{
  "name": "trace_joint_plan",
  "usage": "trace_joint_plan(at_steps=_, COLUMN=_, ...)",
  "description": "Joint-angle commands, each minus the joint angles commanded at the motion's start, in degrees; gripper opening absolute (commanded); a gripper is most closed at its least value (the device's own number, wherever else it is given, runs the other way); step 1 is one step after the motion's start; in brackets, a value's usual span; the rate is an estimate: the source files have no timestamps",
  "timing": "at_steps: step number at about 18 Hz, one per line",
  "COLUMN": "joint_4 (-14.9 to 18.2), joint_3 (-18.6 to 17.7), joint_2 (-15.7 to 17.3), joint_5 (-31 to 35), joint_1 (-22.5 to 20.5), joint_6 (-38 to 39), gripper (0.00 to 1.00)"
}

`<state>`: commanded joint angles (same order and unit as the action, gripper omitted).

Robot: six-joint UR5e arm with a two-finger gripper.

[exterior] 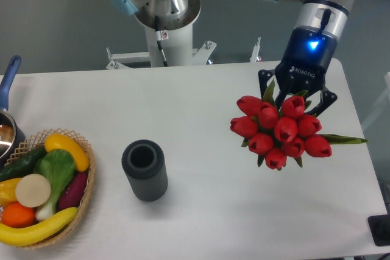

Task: Insert the flowers into the vase
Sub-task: 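Carry the red tulip bouquet with the gripper over the grey vase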

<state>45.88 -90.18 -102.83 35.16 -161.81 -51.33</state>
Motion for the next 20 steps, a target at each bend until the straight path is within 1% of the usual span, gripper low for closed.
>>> trace_joint_plan(at_steps=7, joint_4=0.0, joint_3=0.0, joint_2=0.1, joint_5=0.1, joint_1=0.4, joint_6=-0.2, gripper=0.34)
trace_joint_plan(at_steps=10, joint_4=-0.3, joint_3=0.0, joint_2=-0.1, joint_5=-1.7, joint_1=0.4, joint_6=-0.4, gripper=0.34)
trace_joint_plan(at_steps=14, joint_4=-0.6, joint_3=-1.9, joint_2=0.2, joint_5=-2.8, joint_1=0.6, joint_6=-1.2, gripper=0.34)
trace_joint_plan(at_steps=18, joint_4=-2.9, joint_3=-1.8, joint_2=-0.3, joint_5=-4.2, joint_1=3.4, joint_6=-1.6, gripper=0.34)
trace_joint_plan(at_steps=20, joint_4=-3.3, joint_3=-1.8, joint_2=-0.4, joint_5=-4.4, joint_1=4.8, joint_6=-1.6, gripper=0.34)
